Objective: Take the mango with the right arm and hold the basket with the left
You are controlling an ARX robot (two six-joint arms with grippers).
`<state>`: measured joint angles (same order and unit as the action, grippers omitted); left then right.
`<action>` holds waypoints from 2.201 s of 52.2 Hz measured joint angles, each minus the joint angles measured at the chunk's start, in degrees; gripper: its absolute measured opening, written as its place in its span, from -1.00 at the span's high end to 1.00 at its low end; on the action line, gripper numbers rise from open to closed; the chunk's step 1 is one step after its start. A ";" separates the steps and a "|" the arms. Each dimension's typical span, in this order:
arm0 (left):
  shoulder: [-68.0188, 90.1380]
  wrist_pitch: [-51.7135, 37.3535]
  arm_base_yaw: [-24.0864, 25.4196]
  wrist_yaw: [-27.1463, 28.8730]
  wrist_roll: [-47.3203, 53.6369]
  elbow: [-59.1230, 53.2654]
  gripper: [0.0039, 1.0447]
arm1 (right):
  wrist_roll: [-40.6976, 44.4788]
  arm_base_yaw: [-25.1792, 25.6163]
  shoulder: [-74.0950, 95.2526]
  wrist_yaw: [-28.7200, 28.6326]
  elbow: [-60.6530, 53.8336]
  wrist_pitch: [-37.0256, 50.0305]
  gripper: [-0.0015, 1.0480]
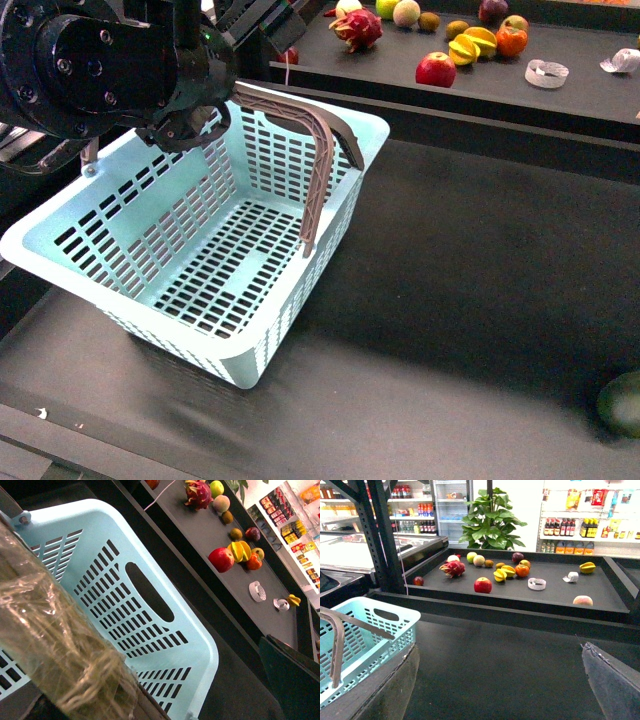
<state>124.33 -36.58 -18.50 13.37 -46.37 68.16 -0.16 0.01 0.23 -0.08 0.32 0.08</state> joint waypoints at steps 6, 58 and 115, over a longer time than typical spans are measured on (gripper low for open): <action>1.05 0.35 0.02 0.00 -0.09 0.66 -0.89 | 0.00 0.00 0.00 0.02 0.00 0.00 -0.85; -13.81 -4.48 -2.58 -11.13 7.13 -18.38 0.85 | 0.00 0.00 0.00 0.00 0.00 0.00 -0.85; -26.64 -17.92 -16.90 -24.04 28.65 -34.95 0.86 | 0.00 0.00 0.00 0.02 0.00 0.00 -0.85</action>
<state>97.69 -54.50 -35.40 -10.68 -17.72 33.21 -0.16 0.01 0.23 -0.05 0.32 0.08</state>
